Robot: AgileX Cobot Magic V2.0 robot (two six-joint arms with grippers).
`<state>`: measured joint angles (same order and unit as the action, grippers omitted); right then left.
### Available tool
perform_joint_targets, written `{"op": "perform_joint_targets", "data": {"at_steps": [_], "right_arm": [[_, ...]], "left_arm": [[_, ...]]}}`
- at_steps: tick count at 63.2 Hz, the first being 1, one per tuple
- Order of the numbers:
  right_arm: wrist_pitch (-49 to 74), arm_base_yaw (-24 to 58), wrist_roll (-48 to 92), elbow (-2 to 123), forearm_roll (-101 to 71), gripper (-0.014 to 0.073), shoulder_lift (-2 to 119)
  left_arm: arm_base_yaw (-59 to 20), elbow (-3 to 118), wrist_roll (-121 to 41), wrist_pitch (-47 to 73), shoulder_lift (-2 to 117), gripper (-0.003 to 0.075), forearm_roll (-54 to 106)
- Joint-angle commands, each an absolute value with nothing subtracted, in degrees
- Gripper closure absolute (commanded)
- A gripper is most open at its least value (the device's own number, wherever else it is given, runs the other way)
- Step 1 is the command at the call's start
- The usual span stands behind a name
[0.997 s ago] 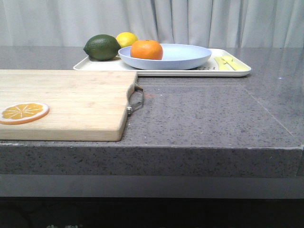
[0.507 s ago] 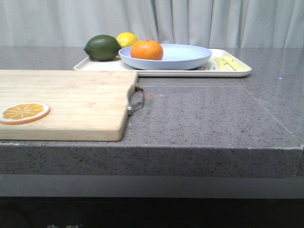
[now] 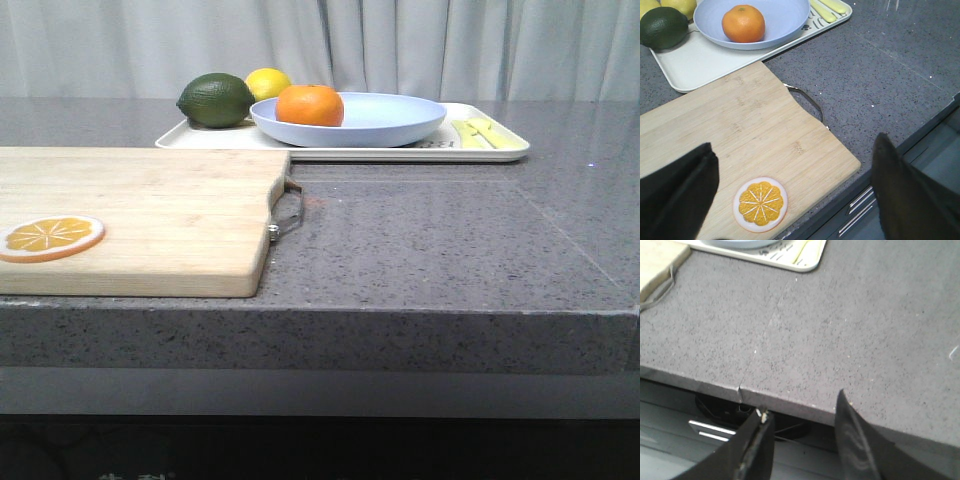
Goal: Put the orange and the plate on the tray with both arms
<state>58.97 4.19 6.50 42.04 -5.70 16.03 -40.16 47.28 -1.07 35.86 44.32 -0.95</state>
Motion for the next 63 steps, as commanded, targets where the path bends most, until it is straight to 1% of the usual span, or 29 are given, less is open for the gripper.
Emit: {"op": "perform_joint_targets", "data": {"at_steps": [1, 6, 8, 13, 22, 27, 40, 53, 58, 63], "right_arm": [[53.2, 4.2, 6.4, 43.3, -5.3, 0.0280, 16.9], [52.3, 4.2, 6.4, 43.3, -5.3, 0.0328, 16.9], [52.1, 4.2, 6.4, 43.3, -5.3, 0.0358, 16.9], [51.7, 4.2, 6.4, 43.3, -5.3, 0.0470, 16.9], [51.5, 4.2, 6.4, 43.3, -5.3, 0.0670, 16.9], [51.5, 4.2, 6.4, 43.3, -5.3, 0.0660, 16.9], [56.1, 4.2, 6.4, 43.3, -5.6, 0.0662, 16.9], [56.6, 4.2, 6.4, 43.3, -5.6, 0.0662, 16.9], [56.6, 4.2, 6.4, 43.3, -5.6, 0.0662, 16.9], [56.6, 4.2, 6.4, 43.3, -5.6, 0.0662, 16.9]], "left_arm": [[-40.1, 48.8, -0.6, 31.3, 43.9, 0.0212, -0.9], [-40.1, 48.8, -0.6, 31.3, 43.9, 0.0304, -0.9], [-40.1, 48.8, -0.6, 31.3, 43.9, 0.0353, -0.9], [-40.1, 48.8, -0.6, 31.3, 43.9, 0.0475, -0.9], [-40.1, 48.8, -0.6, 31.3, 43.9, 0.0652, -0.9], [-40.1, 48.8, -0.6, 31.3, 43.9, 0.0730, -0.9], [-40.1, 48.8, -0.6, 31.3, 43.9, 0.0738, -0.9], [-40.1, 48.8, -0.6, 31.1, 43.9, 0.0738, -0.9], [-39.6, 46.7, -0.6, 28.4, 42.7, 0.0738, -0.9], [-36.3, 42.5, -0.6, 23.4, 40.2, 0.0738, 2.2]]}}
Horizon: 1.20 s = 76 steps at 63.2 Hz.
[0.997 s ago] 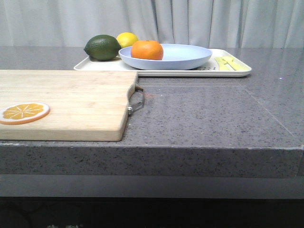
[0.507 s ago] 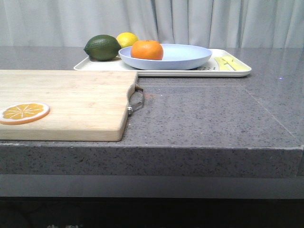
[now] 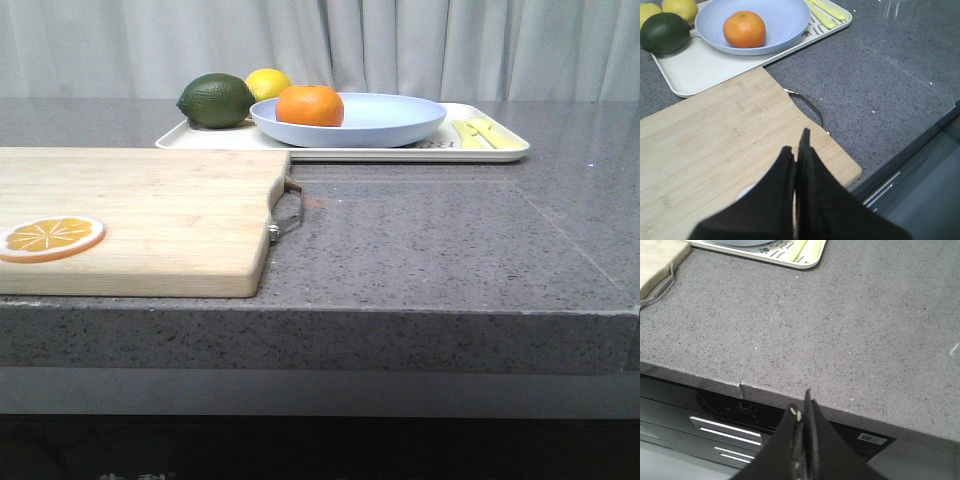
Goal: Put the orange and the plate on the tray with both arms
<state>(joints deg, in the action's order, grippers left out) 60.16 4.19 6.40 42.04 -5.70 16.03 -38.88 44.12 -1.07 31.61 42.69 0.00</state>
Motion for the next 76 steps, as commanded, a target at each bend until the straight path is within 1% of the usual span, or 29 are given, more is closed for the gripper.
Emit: {"op": "perform_joint_targets", "data": {"at_steps": [1, 21, 27, 33, 40, 49, 76], "right_arm": [[56.6, 4.2, 6.4, 43.3, -5.6, 0.0662, 16.9], [56.5, 4.2, 6.4, 43.3, -5.6, 0.0662, 16.9], [56.5, 4.2, 6.4, 43.3, -5.6, 0.0662, 16.9], [56.5, 4.2, 6.4, 43.3, -5.6, 0.0662, 16.9], [56.5, 4.2, 6.4, 43.3, -5.6, 0.0662, 16.9], [56.5, 4.2, 6.4, 43.3, -5.6, 0.0662, 16.9], [56.5, 4.2, 6.4, 43.3, -5.6, 0.0662, 16.9]], "left_arm": [[-35.5, 41.6, -0.6, 22.5, 39.7, 0.0738, 2.5], [-12.6, 19.0, -0.6, 7.2, 19.1, 0.0738, 2.8], [-7.3, 11.6, -0.6, 1.0, 12.4, 0.0738, 2.8], [-3.7, 5.6, -0.6, -3.5, 6.5, 0.0738, 3.1], [-1.4, 1.5, -0.6, -5.3, 1.8, 0.0738, 3.1], [-0.4, -0.4, -0.6, -4.0, -1.6, 0.0738, 3.1], [-0.5, -0.4, -0.6, -3.7, -1.4, 0.0738, 3.1]]}}
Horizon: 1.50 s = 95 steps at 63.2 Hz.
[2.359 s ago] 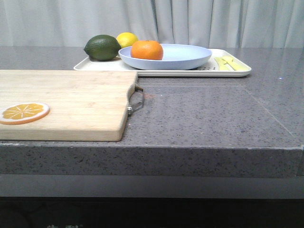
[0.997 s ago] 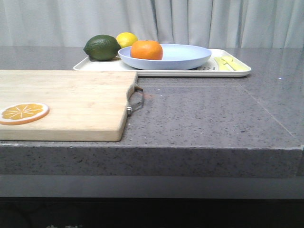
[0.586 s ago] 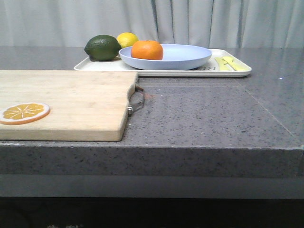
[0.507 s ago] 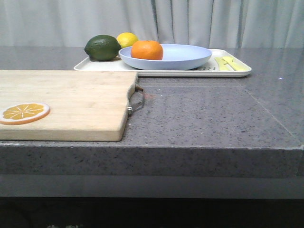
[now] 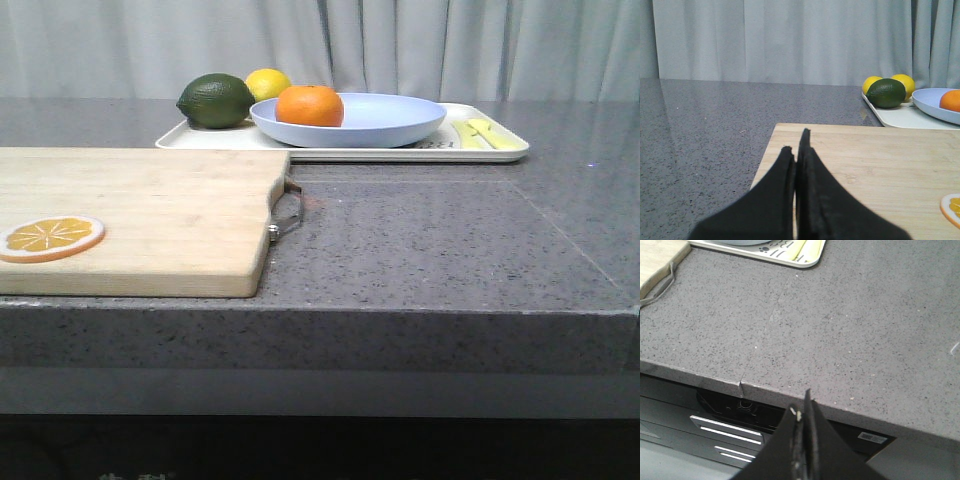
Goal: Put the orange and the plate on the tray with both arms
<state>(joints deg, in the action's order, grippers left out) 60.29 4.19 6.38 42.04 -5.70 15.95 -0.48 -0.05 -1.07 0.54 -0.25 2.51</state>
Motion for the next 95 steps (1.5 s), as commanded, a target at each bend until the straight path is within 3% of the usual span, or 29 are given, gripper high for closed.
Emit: {"op": "perform_joint_targets", "data": {"at_steps": [1, 38, 65, 78, 95], "right_arm": [[56.5, 4.2, 6.4, 43.3, -5.6, 0.0662, 16.9], [55.0, 4.0, 6.4, 42.2, -5.1, 0.0662, 16.2], [8.1, 1.3, 6.4, 8.1, -7.7, 0.0662, 2.9], [-1.5, -0.2, 6.4, -1.2, -8.2, 0.0662, -0.7], [-0.5, -0.2, 6.4, -1.3, -8.2, 0.0662, -1.9]], "left_arm": [[-0.5, -0.4, -0.6, -3.7, -1.4, 0.0738, 3.1], [-0.5, -0.4, -0.6, -3.7, -1.4, 0.0738, 3.1], [-0.5, -0.4, -0.6, -3.7, -1.4, 0.0738, 3.1], [-0.5, -0.4, -0.6, -3.7, -1.4, 0.0738, 3.1], [-0.5, -0.4, -0.6, -3.7, -1.4, 0.0738, 3.1]]}}
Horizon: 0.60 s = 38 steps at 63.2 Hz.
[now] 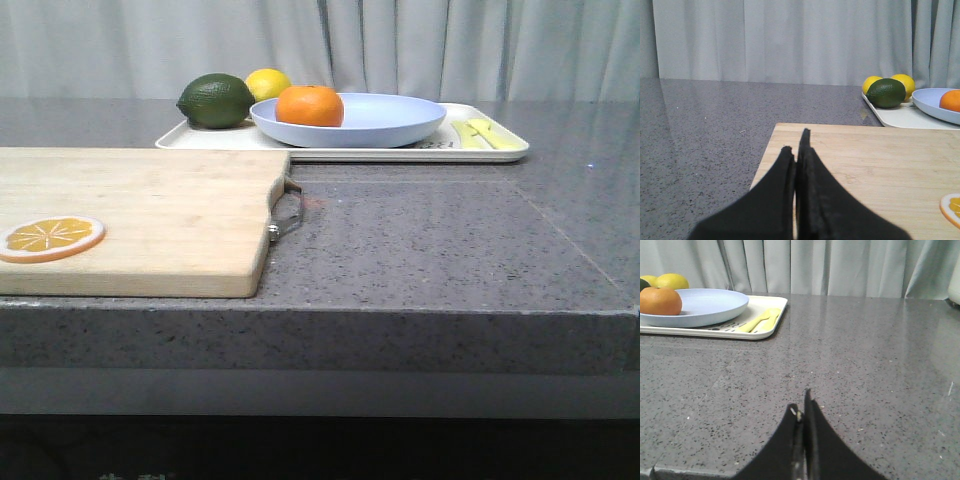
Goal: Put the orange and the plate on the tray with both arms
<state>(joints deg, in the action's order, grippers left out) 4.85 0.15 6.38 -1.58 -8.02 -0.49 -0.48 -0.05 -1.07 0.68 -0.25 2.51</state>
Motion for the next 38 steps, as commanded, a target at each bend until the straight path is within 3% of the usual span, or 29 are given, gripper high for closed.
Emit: {"op": "perform_joint_targets", "data": {"at_steps": [1, 38], "right_arm": [[-0.5, -0.2, 6.4, -1.3, -8.2, 0.0662, -1.9], [-0.5, -1.4, 6.4, -1.3, -8.2, 0.0662, -1.9]], "left_arm": [[-0.5, -0.4, -0.6, -3.7, -1.4, 0.0738, 3.1], [-0.5, -0.4, -0.6, -3.7, -1.4, 0.0738, 3.1]]}}
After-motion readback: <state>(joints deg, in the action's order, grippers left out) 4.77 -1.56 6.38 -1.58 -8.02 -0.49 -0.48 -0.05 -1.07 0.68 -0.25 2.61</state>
